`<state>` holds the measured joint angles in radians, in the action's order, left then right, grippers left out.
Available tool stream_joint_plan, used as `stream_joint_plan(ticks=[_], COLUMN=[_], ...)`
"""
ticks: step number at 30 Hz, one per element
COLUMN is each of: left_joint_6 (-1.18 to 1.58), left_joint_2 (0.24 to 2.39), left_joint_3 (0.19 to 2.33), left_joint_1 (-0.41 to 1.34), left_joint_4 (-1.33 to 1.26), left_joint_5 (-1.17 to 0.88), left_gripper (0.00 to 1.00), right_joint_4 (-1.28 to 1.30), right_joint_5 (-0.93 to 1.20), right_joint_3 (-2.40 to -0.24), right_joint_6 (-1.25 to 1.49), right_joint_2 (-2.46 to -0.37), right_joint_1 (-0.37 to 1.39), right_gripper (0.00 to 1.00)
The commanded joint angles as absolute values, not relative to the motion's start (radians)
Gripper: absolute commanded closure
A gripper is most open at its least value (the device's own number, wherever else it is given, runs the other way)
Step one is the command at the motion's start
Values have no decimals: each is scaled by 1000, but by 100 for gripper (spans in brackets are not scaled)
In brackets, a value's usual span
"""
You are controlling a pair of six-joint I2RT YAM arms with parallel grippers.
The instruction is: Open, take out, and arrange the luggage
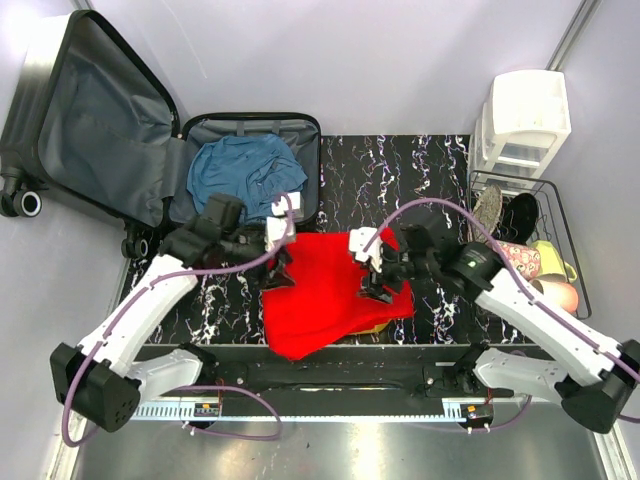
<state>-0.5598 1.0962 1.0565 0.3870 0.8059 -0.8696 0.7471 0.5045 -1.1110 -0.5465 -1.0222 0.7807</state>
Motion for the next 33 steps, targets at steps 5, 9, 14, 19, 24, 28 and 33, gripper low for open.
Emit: stream_joint_plan(ticks=[5,9,14,19,24,28,33], left_joint_6=[-652,-767,-704,-476,-411,-364,-295], left_joint_2=[1175,1285,1256,1294,1529,1745,1986], left_joint_3=[879,874,1004,1384,1636,1869,2022], left_joint_1=[541,568,531,398,186,103,75], left_joint_4=[486,630,716,792,790,793,732], left_joint_5=[-658,-528,-622,-693,-491,-378,-288], left_gripper=[28,30,21,3,1,1,1], right_joint_4=[598,658,719,710,634,591,580], right_joint_5=[455,500,497,528,526,502,491], right_joint_3=[-927,-925,-974,-1113,-1189,-1244,-1288], right_joint_6=[-666,-702,-726,-643,-545,-523,-511], right_joint_2=[-1161,-1216,-1175,-1135,-1143,-1199,-1259], right_joint_1=[709,706,706,696,675,637,571], right_gripper=[36,38,25,13,5,4,3])
